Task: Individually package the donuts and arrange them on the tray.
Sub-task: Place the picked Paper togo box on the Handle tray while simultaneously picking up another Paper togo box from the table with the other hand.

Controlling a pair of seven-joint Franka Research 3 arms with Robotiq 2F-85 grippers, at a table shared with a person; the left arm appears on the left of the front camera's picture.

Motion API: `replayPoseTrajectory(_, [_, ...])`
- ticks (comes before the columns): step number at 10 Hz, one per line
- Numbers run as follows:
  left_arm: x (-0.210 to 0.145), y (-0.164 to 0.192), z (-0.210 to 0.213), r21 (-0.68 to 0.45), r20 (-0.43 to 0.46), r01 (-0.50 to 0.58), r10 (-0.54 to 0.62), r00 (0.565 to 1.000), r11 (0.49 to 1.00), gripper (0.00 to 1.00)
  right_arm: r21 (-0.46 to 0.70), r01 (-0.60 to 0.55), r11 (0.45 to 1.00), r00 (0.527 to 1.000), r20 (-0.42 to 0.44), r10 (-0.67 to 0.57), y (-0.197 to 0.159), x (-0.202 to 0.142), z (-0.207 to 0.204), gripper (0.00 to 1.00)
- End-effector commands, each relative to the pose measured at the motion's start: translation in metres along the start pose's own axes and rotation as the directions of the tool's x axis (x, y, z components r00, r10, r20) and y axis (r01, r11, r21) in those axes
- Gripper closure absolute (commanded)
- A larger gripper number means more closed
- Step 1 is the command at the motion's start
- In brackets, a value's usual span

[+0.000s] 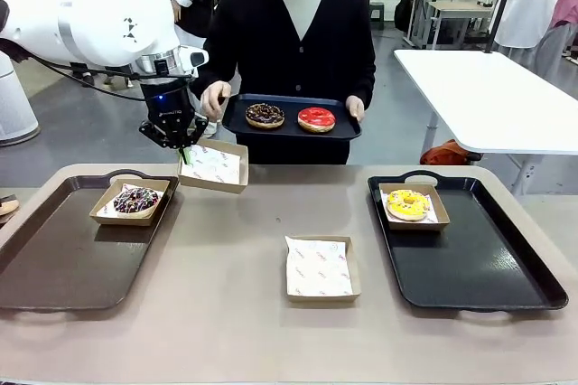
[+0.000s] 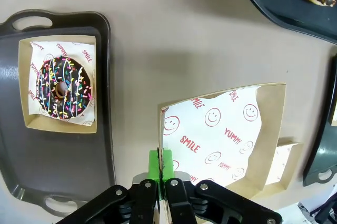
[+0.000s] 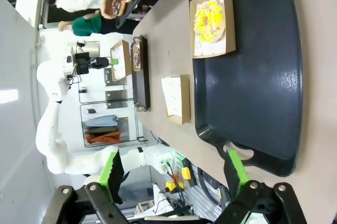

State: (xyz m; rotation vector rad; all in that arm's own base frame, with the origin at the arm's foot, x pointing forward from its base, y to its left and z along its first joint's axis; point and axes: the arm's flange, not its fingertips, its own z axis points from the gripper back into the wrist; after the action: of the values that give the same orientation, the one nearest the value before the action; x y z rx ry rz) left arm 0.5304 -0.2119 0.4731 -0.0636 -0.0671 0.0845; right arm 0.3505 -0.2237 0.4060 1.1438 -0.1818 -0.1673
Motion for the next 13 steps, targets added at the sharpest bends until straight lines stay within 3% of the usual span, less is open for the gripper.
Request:
replayPoseTrajectory(1, [0.0052, -0.0070, 0.0018, 0.052, -0.009, -0.021, 0.021, 1.000, 0.998, 1.00, 0.050, -0.035, 0.998, 0.999, 0.016, 0.034, -0.0064, 0.0002, 0.0002, 0.00])
replayPoseTrajectory(2, [0.0000, 0.0000, 0.0000, 0.000, 0.000, 0.000, 0.000, 1.000, 1.000, 1.00, 0.047, -0.051, 0.998, 0.998, 0.024, 0.050, -0.0059, 0.0029, 0.0023, 0.00])
replayPoseTrajectory(3, [0.0000, 0.0000, 0.0000, 0.000, 0.000, 0.000, 0.000, 1.000, 1.000, 1.00, 0.012, -0.002, 1.000, 1.000, 0.001, 0.002, -0.0059, 0.0000, -0.0012, 0.00])
replayPoseTrajectory(13, [0.0000, 0.0000, 0.0000, 0.000, 0.000, 0.000, 0.000, 1.000, 1.000, 1.00, 0.012, -0.002, 1.000, 1.000, 0.001, 0.002, -0.0059, 0.0000, -0.0012, 0.00])
